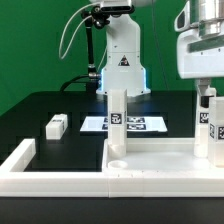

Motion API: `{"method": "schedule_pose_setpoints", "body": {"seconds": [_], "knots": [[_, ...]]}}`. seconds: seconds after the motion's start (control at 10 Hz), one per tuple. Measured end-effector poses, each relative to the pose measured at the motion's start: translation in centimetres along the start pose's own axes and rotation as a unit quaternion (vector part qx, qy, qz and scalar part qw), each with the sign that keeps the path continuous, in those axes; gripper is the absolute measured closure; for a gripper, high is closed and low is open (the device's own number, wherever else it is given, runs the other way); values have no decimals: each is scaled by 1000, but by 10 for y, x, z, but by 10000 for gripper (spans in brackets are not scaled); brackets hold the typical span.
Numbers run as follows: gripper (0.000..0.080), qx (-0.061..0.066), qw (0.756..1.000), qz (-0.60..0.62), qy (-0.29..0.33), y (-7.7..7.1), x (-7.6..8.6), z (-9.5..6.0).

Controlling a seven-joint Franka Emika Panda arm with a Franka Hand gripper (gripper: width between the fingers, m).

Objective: Assemble desk

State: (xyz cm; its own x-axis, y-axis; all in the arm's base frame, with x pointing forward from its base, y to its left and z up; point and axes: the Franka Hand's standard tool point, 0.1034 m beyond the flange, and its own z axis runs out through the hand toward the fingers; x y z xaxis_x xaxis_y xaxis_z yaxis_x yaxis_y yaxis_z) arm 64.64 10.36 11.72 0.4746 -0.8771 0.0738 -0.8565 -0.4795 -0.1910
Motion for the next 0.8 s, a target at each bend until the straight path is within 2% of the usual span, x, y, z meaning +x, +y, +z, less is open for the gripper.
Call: {"method": "schedule_pose_setpoints", "body": {"seconds": [0.5, 0.6, 0.7, 0.8], "knots": [[150, -1, 985, -175, -2, 2, 0, 2], [150, -1, 973, -232, -3, 2, 1, 2], [150, 1, 939, -343, -9, 4, 3, 4], [150, -2, 915, -402, -22, 9, -1, 8]]}}
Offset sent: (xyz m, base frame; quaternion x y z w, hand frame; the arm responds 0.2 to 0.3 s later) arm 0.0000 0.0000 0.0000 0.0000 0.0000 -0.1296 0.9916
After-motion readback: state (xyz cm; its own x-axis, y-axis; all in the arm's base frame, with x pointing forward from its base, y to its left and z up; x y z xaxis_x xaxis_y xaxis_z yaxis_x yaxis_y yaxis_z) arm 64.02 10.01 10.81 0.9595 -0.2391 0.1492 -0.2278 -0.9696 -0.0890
